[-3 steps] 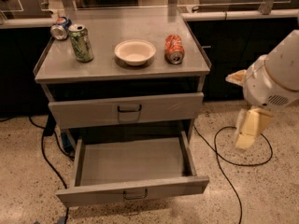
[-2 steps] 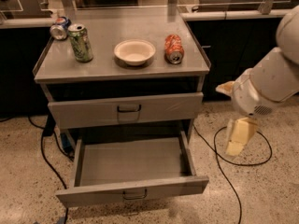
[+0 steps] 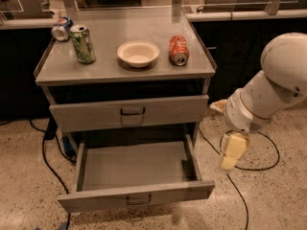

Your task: Close middle drawer

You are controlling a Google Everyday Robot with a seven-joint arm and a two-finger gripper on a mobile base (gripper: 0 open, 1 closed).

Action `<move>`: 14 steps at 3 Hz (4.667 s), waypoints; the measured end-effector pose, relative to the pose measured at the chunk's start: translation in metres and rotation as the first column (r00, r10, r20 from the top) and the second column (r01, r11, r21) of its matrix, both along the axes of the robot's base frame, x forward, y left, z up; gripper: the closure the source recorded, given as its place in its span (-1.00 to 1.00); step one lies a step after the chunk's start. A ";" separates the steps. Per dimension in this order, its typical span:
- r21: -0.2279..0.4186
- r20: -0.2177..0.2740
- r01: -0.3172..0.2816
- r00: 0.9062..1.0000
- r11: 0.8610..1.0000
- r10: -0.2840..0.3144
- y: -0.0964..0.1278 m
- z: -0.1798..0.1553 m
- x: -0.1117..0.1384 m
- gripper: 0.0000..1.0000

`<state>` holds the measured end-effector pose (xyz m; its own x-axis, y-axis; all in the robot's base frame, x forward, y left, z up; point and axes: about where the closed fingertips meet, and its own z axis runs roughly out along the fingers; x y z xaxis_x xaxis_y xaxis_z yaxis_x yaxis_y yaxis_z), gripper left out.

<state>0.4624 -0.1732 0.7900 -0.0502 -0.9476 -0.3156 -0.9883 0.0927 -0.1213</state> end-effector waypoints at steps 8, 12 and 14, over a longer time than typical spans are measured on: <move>0.228 -0.137 -0.142 0.975 0.963 0.176 0.072 -0.147 -0.001 -1.00; 0.199 -0.167 -0.100 0.977 0.975 0.134 0.095 -0.204 -0.021 -1.00; 0.252 -0.220 -0.108 0.961 0.962 0.166 0.117 -0.258 -0.031 -1.00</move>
Offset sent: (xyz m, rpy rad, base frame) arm -0.0007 0.0073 -0.0185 0.0288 0.0312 0.0195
